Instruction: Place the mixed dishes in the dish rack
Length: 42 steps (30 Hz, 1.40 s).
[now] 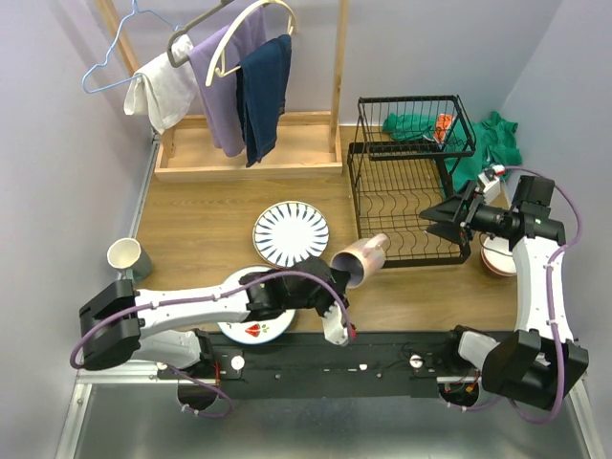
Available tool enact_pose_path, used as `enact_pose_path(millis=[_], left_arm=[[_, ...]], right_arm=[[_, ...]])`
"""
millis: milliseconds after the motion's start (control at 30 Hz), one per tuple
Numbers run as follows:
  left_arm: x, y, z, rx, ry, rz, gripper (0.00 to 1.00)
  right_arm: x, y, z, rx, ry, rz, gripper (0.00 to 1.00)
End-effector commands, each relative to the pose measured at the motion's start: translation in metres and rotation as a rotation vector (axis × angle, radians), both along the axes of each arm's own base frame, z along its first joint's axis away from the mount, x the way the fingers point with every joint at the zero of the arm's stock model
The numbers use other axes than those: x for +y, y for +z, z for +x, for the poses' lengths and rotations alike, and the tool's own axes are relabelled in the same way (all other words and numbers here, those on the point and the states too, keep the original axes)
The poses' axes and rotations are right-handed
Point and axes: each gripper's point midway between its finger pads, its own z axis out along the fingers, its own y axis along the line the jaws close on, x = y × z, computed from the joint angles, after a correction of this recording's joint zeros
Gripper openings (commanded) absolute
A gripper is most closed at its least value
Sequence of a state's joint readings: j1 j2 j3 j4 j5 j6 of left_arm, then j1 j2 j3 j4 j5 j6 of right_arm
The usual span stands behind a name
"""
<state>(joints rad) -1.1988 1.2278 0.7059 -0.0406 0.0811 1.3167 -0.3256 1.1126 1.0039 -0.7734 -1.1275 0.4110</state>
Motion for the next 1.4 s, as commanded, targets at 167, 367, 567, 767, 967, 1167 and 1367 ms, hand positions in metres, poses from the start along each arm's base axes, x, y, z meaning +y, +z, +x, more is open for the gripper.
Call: enact_pose_path(millis=[167, 367, 567, 767, 967, 1167, 1367], left_arm=[[0.019, 0.002, 0.065, -0.556, 0.163, 0.597, 0.00], [0.004, 0.036, 0.093, -0.667, 0.356, 0.657, 0.00], [-0.009, 0.053, 0.090, -0.745, 0.369, 0.655, 0.00], [-0.018, 0.051, 0.072, -0.757, 0.325, 0.642, 0.00], [-0.037, 0.050, 0.062, -0.774, 0.299, 0.617, 0.00], [-0.049, 0.050, 0.057, -0.764, 0.293, 0.596, 0.00], [-0.061, 0.055, 0.055, -0.766, 0.301, 0.552, 0.00]], right_arm=[[0.005, -0.022, -0.010, 0.270, -0.022, 0.066, 0.76], [0.015, -0.044, -0.024, 0.382, -0.001, 0.112, 0.74], [0.021, -0.051, -0.028, 0.423, 0.023, 0.139, 0.72], [0.025, -0.047, -0.019, 0.440, 0.027, 0.191, 0.72], [0.026, -0.041, -0.003, 0.416, 0.045, 0.202, 0.71], [0.033, -0.052, 0.001, 0.440, 0.061, 0.189, 0.66], [0.037, -0.062, -0.002, 0.450, 0.078, 0.123, 0.42]])
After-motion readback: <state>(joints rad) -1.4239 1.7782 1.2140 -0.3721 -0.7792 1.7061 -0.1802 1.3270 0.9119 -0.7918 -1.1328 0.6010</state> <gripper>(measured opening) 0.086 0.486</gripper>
